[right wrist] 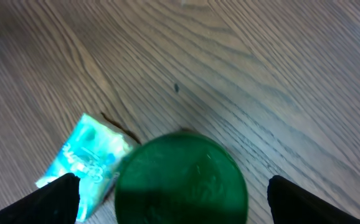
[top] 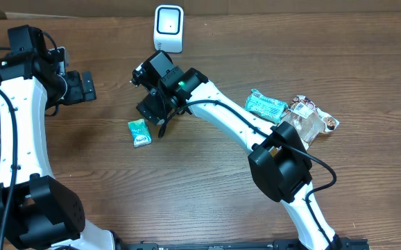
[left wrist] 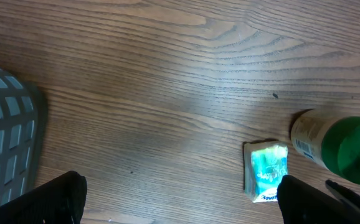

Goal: Scan the item barcode
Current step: 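Move the right gripper left over the green-lidded jar, then lower the right gripper and grasp the green-lidded jar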

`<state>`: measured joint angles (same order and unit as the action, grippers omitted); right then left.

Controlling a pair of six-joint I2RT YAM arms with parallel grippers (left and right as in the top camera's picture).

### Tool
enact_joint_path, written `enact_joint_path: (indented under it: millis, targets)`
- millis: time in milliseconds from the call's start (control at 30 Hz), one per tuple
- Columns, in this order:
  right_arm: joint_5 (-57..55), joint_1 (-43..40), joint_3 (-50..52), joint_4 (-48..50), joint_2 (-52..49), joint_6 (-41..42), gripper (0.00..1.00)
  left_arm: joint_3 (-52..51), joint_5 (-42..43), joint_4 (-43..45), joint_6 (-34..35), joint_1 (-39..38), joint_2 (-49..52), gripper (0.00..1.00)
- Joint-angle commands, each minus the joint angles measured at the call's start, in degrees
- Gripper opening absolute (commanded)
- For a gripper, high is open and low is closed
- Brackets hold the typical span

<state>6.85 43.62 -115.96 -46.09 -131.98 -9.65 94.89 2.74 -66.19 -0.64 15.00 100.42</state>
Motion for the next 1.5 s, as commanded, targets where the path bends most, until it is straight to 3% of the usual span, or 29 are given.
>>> enact_joint_path:
  millis: [0, 233, 600, 767, 933, 1067, 1300, 1400, 1467]
  targets:
    - [1.4, 0.3, -0.5, 1.5, -0.9, 0.9, 0.92, 0.9, 0.0, 0.1, -1.3, 0.0, 0.0, 1.00]
    - [0.6, 0.1, 0.7, 4.3, -2.6, 0.9, 0.89, 0.9, 0.0, 0.1, -1.3, 0.0, 0.0, 1.00]
    - [0.6, -0.3, 0.7, 3.7, -3.7, 0.8, 0.69, 0.9, 0.0, 0.1, -1.3, 0.0, 0.0, 1.00]
    - [-4.5, -0.9, 0.5, 3.0, -3.7, 0.9, 0.60, 0.9, 0.0, 0.1, -1.3, 0.0, 0.0, 1.00]
    - [-8.2, -0.9, -2.3, -1.7, -2.9, 2.4, 0.53, 0.9, 0.0, 0.1, -1.3, 0.0, 0.0, 1.00]
    - [-12.8, -0.9, -5.1, -6.9, -1.9, 8.2, 0.47, 0.9, 0.0, 0.1, -1.3, 0.0, 0.0, 1.00]
    - [-15.0, -1.0, -6.0, -15.5, -1.8, 19.8, 0.47, 0.9, 0.0, 0.1, -1.3, 0.0, 0.0, 1.00]
    - [-14.8, -1.0, -6.0, -16.4, -1.8, 21.7, 0.62, 0.9, 0.0, 0.1, -1.3, 0.0, 0.0, 1.00]
    - [-14.8, -1.0, -6.0, -16.7, -1.8, 21.7, 0.66, 0.9, 0.0, 0.1, -1.3, 0.0, 0.0, 1.00]
